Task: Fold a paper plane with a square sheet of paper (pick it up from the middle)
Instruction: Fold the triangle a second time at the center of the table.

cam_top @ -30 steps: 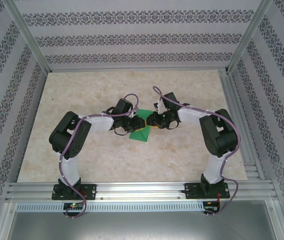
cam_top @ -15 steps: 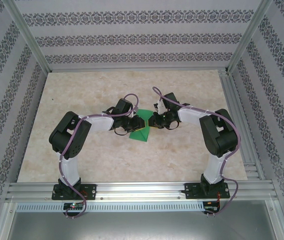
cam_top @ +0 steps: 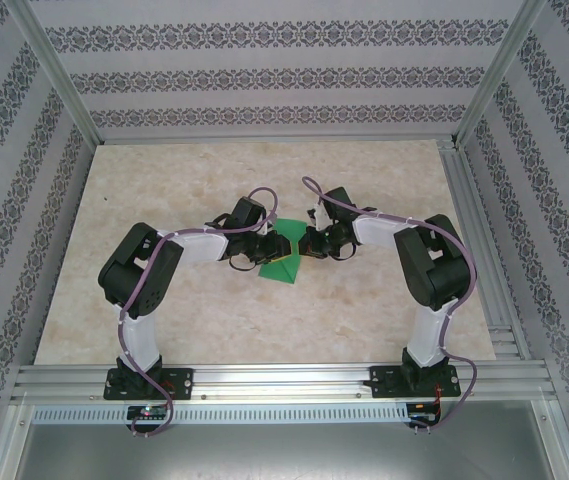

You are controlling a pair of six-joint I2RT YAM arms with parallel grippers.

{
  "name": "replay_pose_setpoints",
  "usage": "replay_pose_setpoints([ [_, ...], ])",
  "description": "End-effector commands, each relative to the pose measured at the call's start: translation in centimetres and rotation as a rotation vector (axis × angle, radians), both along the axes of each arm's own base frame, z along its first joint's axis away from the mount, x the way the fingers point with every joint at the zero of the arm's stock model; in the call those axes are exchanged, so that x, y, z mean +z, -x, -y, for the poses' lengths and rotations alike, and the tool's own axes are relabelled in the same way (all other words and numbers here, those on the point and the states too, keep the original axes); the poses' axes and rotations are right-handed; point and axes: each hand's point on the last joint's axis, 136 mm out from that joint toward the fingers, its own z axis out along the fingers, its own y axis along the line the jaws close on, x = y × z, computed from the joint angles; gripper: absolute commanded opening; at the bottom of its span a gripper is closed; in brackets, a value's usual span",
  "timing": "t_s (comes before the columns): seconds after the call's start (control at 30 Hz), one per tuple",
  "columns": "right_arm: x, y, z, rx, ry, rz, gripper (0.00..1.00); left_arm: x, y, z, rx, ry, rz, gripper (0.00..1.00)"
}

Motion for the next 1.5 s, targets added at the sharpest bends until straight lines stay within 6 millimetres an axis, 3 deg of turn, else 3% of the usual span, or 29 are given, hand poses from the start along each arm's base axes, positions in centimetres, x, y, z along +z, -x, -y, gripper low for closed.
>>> replay_pose_setpoints([
  [0.0,0.1,-1.0,-0.8,0.027,0.008,0.047,0.08,-0.1,0.1,0.9,-0.029,0.022,-0.004,0.27],
  [0.53,-0.6,-1.3,-0.8,0.029,0.030,0.042,0.09,0.0,0.2,0.7,-0.033,0.008,-0.005,0.28],
  [1.0,-0.5,0.1,-0.9,0.036,-0.004,0.013,0.10,2.3,1.0,1.7,-0.076,0.077,0.027,0.32],
  [1.47,-1.1,0.0,-0.4,0.021,0.033,0.005,0.10,0.1,1.3,1.5,-0.072,0.015,-0.011,0.30],
])
